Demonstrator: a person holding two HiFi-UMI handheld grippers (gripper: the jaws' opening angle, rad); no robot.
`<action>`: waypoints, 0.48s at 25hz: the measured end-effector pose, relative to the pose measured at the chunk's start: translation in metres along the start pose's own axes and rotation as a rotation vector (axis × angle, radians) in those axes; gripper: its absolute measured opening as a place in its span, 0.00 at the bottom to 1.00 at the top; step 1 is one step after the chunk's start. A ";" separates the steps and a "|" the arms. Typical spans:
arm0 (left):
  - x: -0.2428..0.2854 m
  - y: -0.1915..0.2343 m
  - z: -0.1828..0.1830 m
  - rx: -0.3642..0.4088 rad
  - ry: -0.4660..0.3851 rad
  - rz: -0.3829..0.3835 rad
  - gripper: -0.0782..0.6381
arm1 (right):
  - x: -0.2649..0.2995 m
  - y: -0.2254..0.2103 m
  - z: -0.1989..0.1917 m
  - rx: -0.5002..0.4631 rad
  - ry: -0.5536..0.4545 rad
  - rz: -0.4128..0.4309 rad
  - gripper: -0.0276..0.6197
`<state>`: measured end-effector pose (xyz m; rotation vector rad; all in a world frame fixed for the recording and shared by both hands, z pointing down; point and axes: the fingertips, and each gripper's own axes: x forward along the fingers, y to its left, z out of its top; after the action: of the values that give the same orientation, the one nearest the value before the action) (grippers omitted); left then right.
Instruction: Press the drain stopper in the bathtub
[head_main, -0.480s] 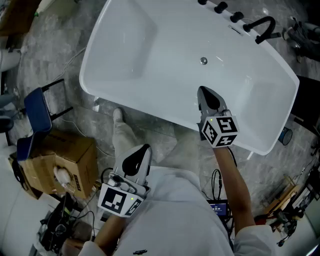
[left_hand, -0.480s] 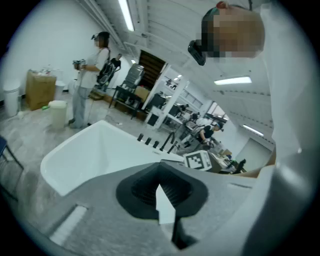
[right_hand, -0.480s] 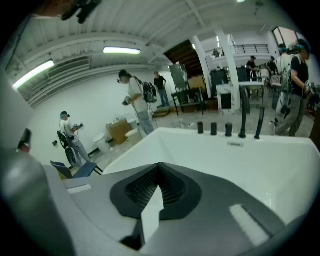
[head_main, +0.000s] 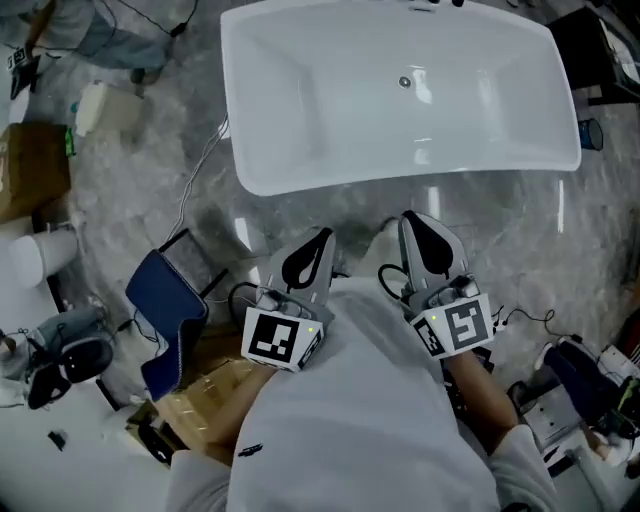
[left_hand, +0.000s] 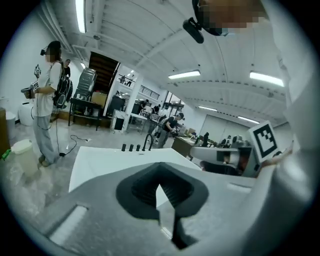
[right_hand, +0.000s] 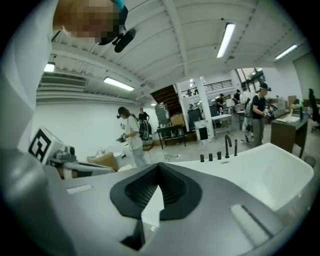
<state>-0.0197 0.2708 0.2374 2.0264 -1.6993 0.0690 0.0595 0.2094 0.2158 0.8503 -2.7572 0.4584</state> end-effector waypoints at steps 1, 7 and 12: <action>-0.008 -0.002 -0.004 0.002 0.013 -0.015 0.11 | -0.013 0.016 -0.001 0.043 -0.018 -0.020 0.05; -0.011 -0.050 -0.014 0.069 0.072 -0.163 0.11 | -0.085 0.044 -0.024 0.225 -0.108 -0.204 0.04; -0.017 -0.115 -0.028 0.130 0.115 -0.266 0.11 | -0.137 0.027 -0.026 0.264 -0.169 -0.302 0.04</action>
<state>0.0918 0.3092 0.2179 2.2795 -1.3758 0.2075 0.1575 0.3096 0.1927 1.4030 -2.6819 0.7304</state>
